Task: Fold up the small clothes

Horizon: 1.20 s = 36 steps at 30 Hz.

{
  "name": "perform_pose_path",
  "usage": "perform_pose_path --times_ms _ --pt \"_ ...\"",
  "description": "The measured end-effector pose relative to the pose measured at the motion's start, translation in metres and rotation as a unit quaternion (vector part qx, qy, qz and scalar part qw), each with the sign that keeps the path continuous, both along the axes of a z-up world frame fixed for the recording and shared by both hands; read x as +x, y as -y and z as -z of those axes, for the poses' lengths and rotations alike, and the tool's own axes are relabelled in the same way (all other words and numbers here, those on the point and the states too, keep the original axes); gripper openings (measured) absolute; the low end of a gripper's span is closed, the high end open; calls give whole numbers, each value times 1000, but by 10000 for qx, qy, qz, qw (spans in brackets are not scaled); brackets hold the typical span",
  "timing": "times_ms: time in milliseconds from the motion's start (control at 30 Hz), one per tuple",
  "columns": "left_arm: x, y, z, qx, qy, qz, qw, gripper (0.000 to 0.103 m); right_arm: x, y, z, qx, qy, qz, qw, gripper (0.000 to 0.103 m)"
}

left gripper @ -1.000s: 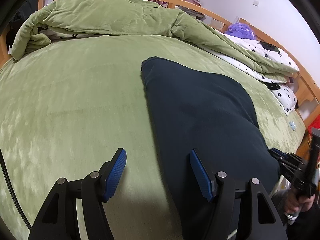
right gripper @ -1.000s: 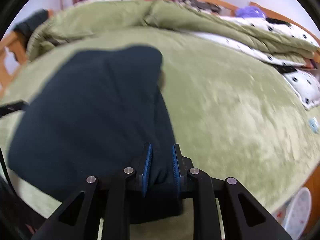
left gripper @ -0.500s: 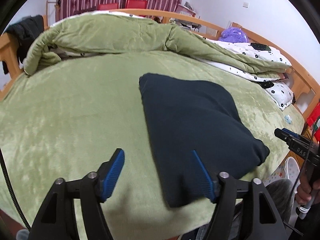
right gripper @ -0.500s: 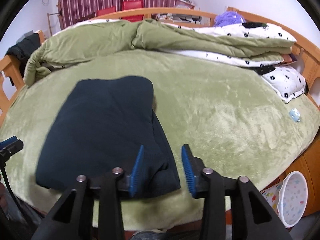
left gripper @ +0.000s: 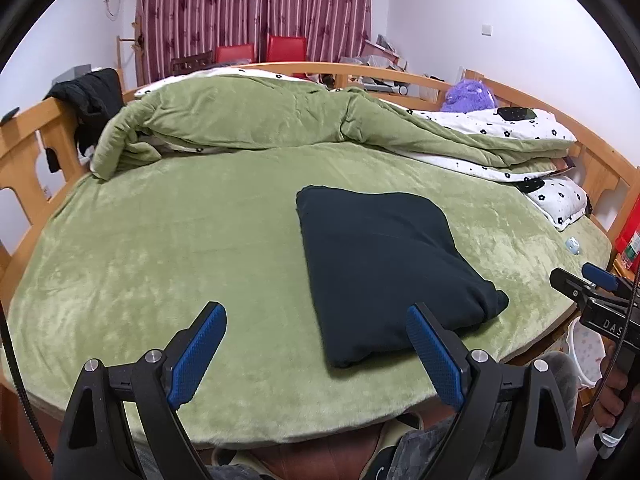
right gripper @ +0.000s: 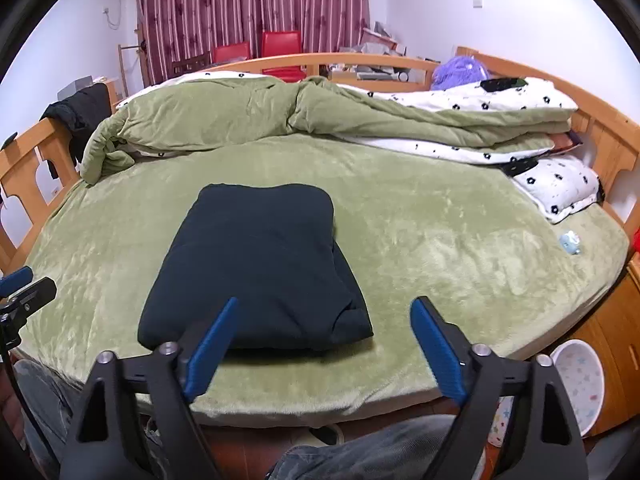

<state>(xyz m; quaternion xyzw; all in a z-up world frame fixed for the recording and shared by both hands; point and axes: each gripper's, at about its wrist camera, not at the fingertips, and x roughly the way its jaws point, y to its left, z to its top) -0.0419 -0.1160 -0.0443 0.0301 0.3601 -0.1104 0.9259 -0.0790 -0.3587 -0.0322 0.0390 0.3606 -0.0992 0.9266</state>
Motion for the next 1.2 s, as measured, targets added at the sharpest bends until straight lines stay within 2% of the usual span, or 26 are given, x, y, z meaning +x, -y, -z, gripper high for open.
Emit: perform_pose_path --times_ms 167,400,1200 --pt "-18 -4 -8 21 64 -21 10000 92 -16 -15 -13 -193 10 9 9998 90" --pt "-31 -7 -16 74 152 -90 9998 92 -30 -21 -23 -138 90 49 9999 90" --pt "-35 -11 -17 51 153 -100 9998 92 -41 -22 -29 -106 143 106 9998 90"
